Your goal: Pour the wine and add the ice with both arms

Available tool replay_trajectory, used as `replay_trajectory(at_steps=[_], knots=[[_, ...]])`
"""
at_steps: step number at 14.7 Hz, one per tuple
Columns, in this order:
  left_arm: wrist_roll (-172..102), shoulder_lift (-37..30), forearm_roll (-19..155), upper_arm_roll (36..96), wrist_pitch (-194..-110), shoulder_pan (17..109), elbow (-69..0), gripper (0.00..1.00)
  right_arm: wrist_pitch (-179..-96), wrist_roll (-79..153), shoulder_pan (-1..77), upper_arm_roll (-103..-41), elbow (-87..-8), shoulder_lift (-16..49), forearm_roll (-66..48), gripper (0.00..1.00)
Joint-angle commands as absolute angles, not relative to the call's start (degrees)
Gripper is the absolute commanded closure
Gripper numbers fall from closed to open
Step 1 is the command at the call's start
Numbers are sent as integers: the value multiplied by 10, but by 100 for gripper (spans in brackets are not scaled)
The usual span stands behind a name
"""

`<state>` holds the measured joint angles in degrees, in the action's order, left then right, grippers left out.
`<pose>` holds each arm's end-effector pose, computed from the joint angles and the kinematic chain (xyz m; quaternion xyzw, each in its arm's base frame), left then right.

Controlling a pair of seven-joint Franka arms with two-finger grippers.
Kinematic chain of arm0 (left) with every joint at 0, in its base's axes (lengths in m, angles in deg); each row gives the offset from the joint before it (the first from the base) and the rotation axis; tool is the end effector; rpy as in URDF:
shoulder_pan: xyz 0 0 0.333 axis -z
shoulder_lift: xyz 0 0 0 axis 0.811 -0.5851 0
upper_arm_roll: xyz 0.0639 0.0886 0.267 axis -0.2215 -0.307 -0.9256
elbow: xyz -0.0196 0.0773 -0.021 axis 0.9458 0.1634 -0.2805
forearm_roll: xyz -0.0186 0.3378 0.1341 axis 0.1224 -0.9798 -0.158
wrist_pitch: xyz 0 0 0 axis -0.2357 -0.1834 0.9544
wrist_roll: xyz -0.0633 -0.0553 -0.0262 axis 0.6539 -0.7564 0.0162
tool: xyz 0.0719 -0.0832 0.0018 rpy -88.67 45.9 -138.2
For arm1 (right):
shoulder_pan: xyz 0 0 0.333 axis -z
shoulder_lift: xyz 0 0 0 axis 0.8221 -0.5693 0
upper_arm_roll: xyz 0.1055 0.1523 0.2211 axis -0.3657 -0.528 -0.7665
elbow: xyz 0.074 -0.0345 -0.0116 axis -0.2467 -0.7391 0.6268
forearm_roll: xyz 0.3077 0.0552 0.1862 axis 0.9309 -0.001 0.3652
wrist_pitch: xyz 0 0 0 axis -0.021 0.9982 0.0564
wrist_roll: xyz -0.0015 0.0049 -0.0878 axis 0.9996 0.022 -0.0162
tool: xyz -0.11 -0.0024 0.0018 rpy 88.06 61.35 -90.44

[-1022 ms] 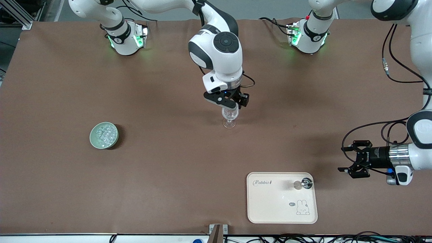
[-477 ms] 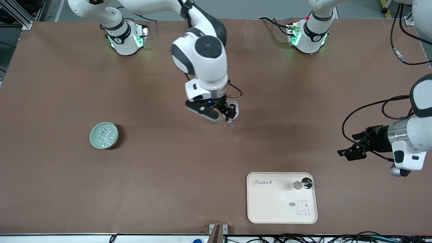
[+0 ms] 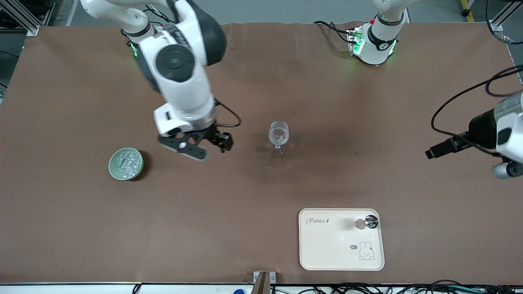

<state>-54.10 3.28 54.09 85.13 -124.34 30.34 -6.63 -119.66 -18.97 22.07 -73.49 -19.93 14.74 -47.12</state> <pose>0.5967 -0.0666 0.5770 0.9906 0.1215 -0.0011 0.0625 0.5617 0.3227 0.4897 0.9829 -0.1821 0.0200 0.0172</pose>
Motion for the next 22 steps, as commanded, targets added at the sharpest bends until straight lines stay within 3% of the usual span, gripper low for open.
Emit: replay_trajectory(at_steps=[1, 5, 9, 15, 22], knots=[[-459, 82, 531, 822, -1237, 328, -93, 0, -1193, -99, 282, -747, -304, 235, -476, 9], [-369, 172, 541, 647, -1235, 472, -167, 0, -1192, 15, 359, -747, -345, 281, -476, 9], [-344, 254, 596, 557, -1254, 537, -268, 0, -1171, 79, 416, -747, -345, 298, -476, 9], [-343, 334, 592, 533, -1287, 568, -363, 0, -1161, 214, 499, -747, -410, 360, -476, 9], [-346, 318, 591, 537, -1281, 566, -326, 0, -1172, 307, 563, -747, -488, 434, -476, 9]])
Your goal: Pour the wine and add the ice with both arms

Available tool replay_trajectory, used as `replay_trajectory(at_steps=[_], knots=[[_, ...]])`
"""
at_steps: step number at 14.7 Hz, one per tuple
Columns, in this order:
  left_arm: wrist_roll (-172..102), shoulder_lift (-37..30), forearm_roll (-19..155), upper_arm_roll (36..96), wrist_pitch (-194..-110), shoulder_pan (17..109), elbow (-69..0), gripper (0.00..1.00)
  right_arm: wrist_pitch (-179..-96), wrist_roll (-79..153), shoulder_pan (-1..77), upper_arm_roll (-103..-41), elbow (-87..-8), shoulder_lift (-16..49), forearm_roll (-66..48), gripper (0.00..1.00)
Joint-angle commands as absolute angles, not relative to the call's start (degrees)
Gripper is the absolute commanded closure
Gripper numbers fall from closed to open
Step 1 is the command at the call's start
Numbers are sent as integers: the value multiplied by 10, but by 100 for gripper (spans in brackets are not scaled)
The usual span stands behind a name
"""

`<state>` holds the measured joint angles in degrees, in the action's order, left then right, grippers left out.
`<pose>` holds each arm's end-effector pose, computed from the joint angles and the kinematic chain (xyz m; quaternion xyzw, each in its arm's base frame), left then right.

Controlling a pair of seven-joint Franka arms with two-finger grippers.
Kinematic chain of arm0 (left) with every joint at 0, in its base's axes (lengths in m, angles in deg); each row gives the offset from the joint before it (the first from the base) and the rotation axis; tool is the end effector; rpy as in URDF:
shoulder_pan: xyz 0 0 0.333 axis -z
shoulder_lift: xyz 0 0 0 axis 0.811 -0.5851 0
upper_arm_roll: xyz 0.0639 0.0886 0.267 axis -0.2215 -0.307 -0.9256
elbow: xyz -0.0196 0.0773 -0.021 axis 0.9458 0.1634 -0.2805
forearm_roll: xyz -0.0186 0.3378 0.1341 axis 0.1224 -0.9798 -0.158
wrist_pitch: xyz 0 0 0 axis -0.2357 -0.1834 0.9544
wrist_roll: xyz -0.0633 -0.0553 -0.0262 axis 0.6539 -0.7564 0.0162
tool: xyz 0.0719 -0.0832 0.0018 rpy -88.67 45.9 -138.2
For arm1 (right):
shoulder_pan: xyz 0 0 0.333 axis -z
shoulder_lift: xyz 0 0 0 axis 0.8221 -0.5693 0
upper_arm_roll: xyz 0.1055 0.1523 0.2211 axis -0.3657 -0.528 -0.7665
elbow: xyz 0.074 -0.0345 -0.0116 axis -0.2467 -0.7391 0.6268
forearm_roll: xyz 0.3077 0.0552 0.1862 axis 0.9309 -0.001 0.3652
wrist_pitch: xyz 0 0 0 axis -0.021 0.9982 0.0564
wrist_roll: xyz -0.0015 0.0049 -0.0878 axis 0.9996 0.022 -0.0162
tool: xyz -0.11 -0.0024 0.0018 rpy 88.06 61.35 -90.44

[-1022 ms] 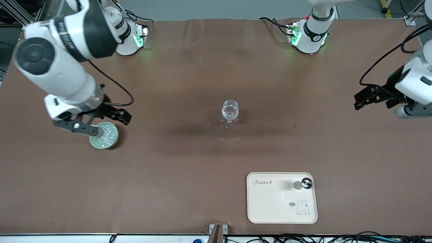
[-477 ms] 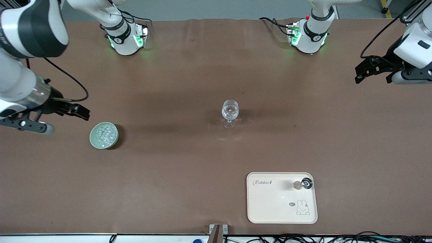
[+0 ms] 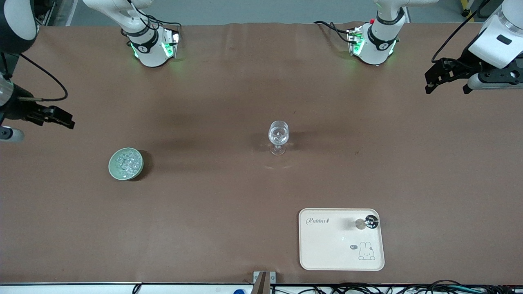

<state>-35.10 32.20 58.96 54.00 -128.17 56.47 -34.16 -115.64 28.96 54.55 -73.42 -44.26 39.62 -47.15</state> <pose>0.4743 -0.0755 0.6132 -0.9993 0.0161 -0.0327 0.0022 0.5265 -0.0322 0.5495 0.9982 -0.0527 -0.0266 0.0119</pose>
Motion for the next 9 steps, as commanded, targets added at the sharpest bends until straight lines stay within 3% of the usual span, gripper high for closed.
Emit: replay_trajectory(at_steps=[1, 9], knots=[[-345, 310, 591, 537, -1282, 563, -318, 0, -1172, 308, 563, -746, -489, 436, -476, 9], [-346, 287, 591, 532, -1278, 561, -298, 0, -1169, 364, 556, -751, -485, 462, -476, 8]])
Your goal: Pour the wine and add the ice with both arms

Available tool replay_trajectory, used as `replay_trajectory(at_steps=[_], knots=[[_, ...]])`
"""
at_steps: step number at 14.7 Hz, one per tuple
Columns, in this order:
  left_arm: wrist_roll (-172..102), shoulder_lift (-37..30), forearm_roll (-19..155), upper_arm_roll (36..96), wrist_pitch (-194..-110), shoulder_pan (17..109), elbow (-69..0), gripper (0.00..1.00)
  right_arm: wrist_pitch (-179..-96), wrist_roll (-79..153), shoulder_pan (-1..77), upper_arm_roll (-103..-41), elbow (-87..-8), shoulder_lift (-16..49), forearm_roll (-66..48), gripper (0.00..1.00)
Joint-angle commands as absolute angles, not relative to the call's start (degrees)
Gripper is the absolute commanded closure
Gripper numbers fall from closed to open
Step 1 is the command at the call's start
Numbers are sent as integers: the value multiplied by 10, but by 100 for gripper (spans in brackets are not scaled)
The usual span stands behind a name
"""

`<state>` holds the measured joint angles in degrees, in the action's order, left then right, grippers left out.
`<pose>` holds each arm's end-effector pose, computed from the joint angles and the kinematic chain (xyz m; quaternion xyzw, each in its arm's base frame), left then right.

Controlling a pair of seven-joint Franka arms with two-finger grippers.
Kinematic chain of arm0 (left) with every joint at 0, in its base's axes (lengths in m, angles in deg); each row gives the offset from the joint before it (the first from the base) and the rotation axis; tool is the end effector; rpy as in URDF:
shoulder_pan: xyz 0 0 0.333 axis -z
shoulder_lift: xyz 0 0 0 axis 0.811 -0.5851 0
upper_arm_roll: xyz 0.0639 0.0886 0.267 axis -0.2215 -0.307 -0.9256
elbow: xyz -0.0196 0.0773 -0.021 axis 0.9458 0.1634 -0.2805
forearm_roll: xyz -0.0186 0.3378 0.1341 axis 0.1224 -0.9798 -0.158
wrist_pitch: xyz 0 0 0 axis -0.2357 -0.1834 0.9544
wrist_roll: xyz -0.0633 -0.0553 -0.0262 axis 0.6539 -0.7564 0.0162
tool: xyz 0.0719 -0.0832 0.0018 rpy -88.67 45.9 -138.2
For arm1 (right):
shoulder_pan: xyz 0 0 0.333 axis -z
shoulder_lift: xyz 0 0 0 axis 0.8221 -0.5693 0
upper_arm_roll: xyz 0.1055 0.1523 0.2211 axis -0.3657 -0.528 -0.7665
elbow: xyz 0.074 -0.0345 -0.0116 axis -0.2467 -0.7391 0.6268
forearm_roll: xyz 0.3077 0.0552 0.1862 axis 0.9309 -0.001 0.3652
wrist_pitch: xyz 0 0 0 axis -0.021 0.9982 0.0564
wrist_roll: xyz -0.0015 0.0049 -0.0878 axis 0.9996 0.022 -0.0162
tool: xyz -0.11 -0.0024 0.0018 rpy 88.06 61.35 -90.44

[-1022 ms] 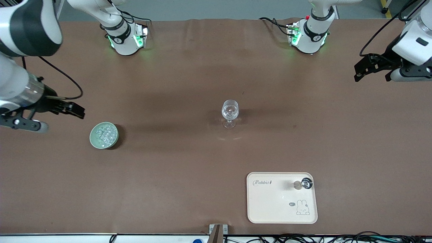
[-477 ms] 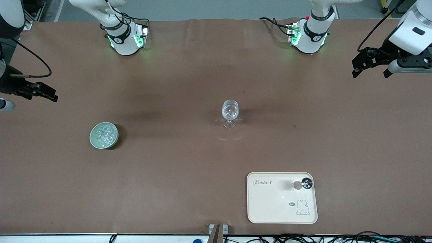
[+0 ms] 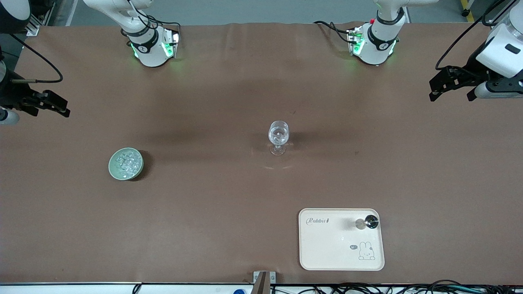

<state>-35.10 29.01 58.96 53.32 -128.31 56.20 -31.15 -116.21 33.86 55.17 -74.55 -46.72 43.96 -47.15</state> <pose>0.4922 -0.0682 0.6100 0.9994 -0.0082 0.0321 0.0012 0.5079 -0.0275 0.5705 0.9999 -0.0056 -0.0056 0.0098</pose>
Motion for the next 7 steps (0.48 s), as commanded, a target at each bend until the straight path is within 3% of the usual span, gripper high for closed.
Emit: replay_trajectory(at_steps=[1, 7], knots=[[-346, 287, 590, 532, -1278, 561, -298, 0, -1167, 377, 556, -750, -476, 459, -475, 8], [-351, 286, 590, 532, -1269, 562, -299, 0, -1161, 378, 558, -750, -378, 407, -470, 2]])
